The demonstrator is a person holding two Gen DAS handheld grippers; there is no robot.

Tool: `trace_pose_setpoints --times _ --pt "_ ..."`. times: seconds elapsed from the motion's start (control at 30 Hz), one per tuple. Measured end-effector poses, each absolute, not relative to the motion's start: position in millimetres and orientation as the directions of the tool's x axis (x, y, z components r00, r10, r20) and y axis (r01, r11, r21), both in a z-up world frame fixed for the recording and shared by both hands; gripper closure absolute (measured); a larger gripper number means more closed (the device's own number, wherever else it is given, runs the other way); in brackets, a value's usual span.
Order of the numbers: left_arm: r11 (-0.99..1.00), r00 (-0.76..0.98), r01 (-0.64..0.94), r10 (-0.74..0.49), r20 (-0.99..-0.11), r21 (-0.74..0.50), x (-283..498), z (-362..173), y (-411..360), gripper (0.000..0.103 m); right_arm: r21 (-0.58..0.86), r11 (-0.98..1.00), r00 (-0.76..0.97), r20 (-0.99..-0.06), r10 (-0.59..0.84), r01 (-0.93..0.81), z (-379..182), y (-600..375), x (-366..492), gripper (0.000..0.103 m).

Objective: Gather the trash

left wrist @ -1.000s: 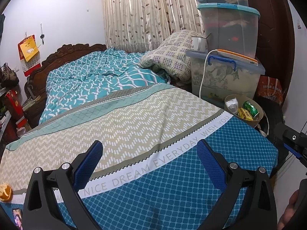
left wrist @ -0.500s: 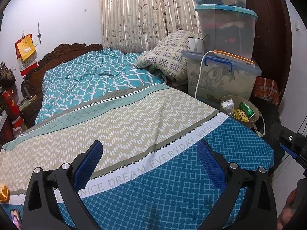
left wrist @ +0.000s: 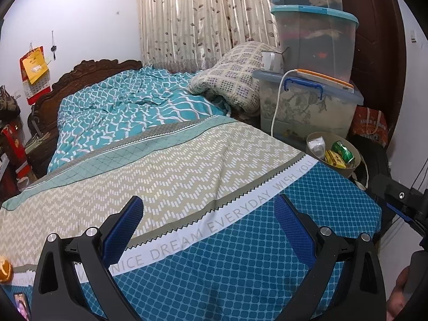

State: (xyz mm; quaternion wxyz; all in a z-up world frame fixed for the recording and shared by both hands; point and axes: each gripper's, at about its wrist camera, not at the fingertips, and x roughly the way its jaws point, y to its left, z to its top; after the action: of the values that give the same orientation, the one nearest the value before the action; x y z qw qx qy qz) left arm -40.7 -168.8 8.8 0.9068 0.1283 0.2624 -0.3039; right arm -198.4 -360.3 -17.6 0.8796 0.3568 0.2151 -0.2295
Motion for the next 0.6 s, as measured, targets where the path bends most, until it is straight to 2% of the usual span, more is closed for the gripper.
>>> trace_pose_setpoints --times 0.17,0.6 --pt "0.788 0.704 0.606 -0.468 -0.534 0.108 -45.4 9.3 -169.6 0.009 0.529 0.639 0.8 -0.547 -0.247 0.559 -19.3 -361.7 -197.2 0.003" --pt "0.793 0.663 0.608 -0.484 -0.572 0.033 -32.8 6.4 -162.5 0.009 0.53 0.638 0.798 -0.554 -0.238 0.558 -22.4 -362.8 -196.5 0.003"
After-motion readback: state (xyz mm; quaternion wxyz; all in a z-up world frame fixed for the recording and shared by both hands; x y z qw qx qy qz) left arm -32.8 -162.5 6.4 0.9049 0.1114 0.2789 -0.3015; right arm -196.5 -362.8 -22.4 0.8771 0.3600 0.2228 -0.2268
